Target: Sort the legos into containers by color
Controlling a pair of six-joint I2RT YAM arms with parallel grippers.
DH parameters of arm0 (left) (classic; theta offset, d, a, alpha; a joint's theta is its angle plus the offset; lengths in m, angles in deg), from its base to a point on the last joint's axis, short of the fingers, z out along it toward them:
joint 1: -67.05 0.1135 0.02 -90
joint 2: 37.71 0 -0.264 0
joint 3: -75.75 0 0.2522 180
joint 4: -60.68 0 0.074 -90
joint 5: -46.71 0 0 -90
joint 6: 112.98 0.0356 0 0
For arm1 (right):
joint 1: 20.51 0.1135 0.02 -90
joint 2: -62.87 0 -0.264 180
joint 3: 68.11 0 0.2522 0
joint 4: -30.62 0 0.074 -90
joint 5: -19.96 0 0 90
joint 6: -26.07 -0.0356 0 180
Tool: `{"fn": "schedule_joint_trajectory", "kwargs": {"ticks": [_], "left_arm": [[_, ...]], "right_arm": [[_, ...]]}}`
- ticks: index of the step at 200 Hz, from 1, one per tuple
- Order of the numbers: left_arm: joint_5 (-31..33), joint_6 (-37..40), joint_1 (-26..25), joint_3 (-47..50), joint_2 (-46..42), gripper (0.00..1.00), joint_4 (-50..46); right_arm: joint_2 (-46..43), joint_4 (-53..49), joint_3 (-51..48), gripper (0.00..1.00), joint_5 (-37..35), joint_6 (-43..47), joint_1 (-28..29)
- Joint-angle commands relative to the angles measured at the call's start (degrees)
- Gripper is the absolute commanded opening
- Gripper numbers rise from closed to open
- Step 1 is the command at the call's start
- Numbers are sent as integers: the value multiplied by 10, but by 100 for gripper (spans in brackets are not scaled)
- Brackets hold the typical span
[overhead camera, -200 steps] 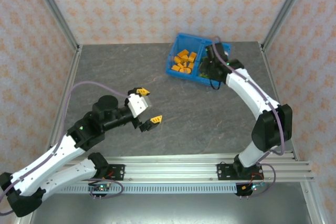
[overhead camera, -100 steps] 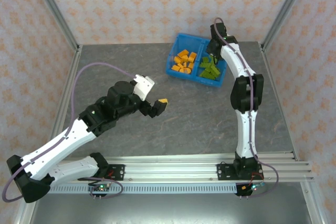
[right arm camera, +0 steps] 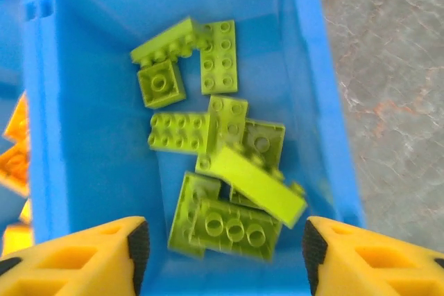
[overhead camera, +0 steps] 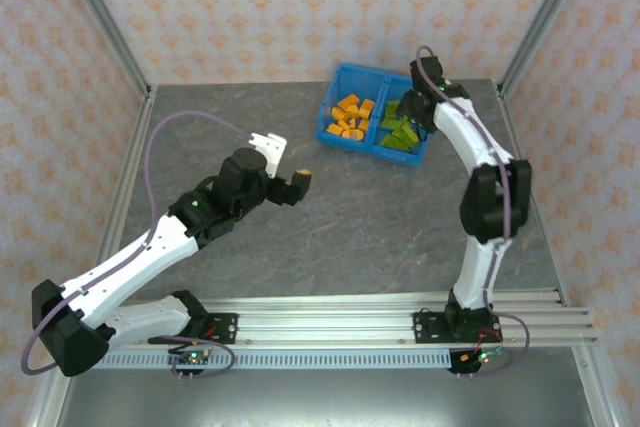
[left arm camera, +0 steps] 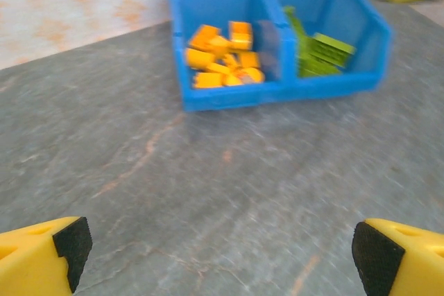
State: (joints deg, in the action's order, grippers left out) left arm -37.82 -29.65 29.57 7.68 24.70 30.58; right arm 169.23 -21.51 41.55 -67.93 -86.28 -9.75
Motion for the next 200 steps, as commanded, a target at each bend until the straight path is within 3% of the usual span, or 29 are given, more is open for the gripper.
{"fn": "schedule_joint_trajectory", "kwargs": {"ticks": [1,18,41,73,85,100,131,153,169,174,183,194,200], "left_arm": [[105,-55,44,57,-5,100,85],[173,-56,77,102,-24,100,109],[249,-47,127,164,-57,100,132],[304,-22,185,234,-85,100,156],[295,-14,205,262,-91,100,179],[285,-3,222,292,-91,100,212],[224,22,255,321,-63,100,282],[184,34,277,329,-36,100,338],[154,30,298,338,-19,100,385],[140,28,308,341,-12,100,402],[116,26,324,347,2,100,433],[88,27,341,352,29,100,476],[78,29,349,353,48,100,500]], "right_arm": [[-181,105,-142,73,-11,32,12],[-320,162,-300,82,-53,63,17],[-492,236,-493,93,-190,93,15],[-599,412,-700,99,-284,179,9],[-584,519,-758,99,-302,206,3],[-535,565,-770,99,-315,197,-16],[-357,683,-750,99,-306,210,-30],[-289,816,-759,99,-237,221,-43],[-169,966,-768,99,-156,240,-70],[-160,953,-755,99,-172,234,-71],[-205,809,-724,99,-159,212,-75],[-175,922,-750,99,-154,224,-80],[-178,902,-748,99,-157,224,-80]]}}
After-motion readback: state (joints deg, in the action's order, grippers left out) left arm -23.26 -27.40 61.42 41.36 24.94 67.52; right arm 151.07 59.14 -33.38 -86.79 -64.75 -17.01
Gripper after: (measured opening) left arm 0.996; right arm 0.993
